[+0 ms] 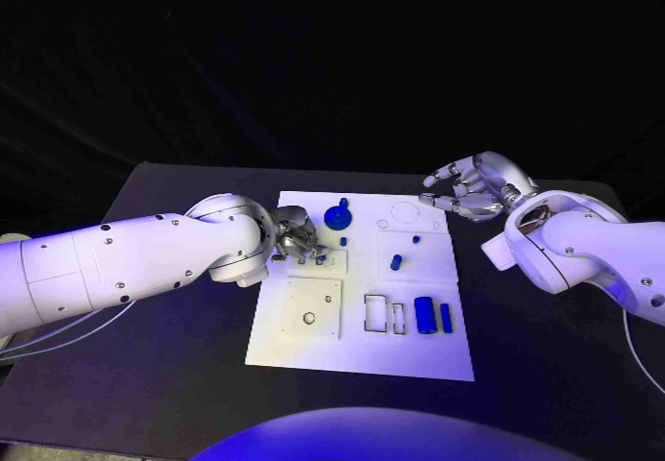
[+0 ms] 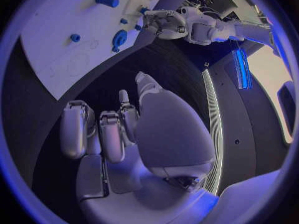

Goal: Assemble the parts on the task board

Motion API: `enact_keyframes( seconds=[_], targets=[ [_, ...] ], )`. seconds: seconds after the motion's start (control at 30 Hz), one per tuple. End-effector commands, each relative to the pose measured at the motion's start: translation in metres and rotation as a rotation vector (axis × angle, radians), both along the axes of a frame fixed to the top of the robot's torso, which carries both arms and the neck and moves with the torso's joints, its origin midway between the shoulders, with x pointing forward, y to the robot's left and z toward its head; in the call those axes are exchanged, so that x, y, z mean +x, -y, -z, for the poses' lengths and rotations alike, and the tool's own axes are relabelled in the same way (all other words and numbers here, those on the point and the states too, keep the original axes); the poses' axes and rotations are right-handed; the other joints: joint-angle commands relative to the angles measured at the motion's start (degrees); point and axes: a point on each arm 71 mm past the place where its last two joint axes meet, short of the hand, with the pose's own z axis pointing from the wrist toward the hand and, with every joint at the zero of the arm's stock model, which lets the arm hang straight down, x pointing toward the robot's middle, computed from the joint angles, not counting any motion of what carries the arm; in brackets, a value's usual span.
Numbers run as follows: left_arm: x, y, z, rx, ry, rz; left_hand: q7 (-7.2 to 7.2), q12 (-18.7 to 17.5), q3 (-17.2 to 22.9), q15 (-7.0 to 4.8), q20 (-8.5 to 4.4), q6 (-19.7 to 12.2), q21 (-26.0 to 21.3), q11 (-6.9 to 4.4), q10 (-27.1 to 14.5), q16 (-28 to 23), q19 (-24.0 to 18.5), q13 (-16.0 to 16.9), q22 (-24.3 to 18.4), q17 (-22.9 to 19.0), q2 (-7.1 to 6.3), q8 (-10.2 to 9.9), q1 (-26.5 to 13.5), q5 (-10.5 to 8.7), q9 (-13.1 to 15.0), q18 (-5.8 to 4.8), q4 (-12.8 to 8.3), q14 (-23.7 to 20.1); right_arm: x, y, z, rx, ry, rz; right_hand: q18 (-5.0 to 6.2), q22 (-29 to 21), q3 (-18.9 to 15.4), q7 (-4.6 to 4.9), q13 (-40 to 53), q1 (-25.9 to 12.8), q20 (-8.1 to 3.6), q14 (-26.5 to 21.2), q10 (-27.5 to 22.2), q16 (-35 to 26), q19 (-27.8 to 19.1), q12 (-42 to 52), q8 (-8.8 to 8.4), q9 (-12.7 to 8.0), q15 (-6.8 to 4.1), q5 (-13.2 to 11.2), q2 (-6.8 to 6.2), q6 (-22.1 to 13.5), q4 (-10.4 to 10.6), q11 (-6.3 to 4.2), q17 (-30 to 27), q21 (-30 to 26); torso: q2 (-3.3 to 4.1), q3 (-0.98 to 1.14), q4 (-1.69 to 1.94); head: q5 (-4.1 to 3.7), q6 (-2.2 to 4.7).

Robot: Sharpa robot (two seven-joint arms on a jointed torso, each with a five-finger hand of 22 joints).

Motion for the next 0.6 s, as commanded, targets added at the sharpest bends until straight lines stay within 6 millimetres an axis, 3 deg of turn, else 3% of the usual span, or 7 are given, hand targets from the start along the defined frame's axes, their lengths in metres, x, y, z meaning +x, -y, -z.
enact_keyframes(
  seconds=[0.03, 0.6],
  targets=[
    [-0.0008, 0.0021, -0.0043, -0.018, 0.067, -0.004, -0.52, 0.3, 9.6, -0.53, -0.05, 1.1, 0.3, -0.13, 0.3, 0.4, 0.3, 0.0, 0.0, 2.6, -0.57, 0.3, -0.1, 0.13, 0.1, -0.84, -9.1, 2.9, -0.0006, -0.0006, 0.0011, -0.010, -0.006, -0.014, 0.67, 4.2, 0.3, 0.03, 1.9, -0.5, 0.07, 4.2, -0.3, -0.4, -0.5, -0.3, 0.18, 0.1, -0.50, 0.0, -0.03, -0.3, 0.1, -0.08, 7.6, -0.3, 0.08, -0.02, -0.04, -0.18, -0.05],
    [-0.0034, -0.0006, 0.0009, 0.054, 0.032, 0.045, -0.56, 0.1, 11.0, -0.60, -0.11, 1.2, 0.4, -0.19, 0.3, 0.3, 0.4, -0.3, 0.2, 2.5, -1.09, 0.2, -0.3, 0.18, 0.3, -0.88, -9.8, 2.9, -0.0004, 0.0007, 0.0019, -0.015, -0.010, -0.012, 0.68, 4.2, 0.3, 0.03, 1.9, -0.7, 0.06, 4.2, -0.3, -0.4, -0.5, -0.3, 0.26, 0.1, -0.50, 0.0, -0.06, -0.3, 0.1, -0.09, 7.6, -0.3, 0.02, 0.02, 0.00, -0.43, -0.64]
  ],
)
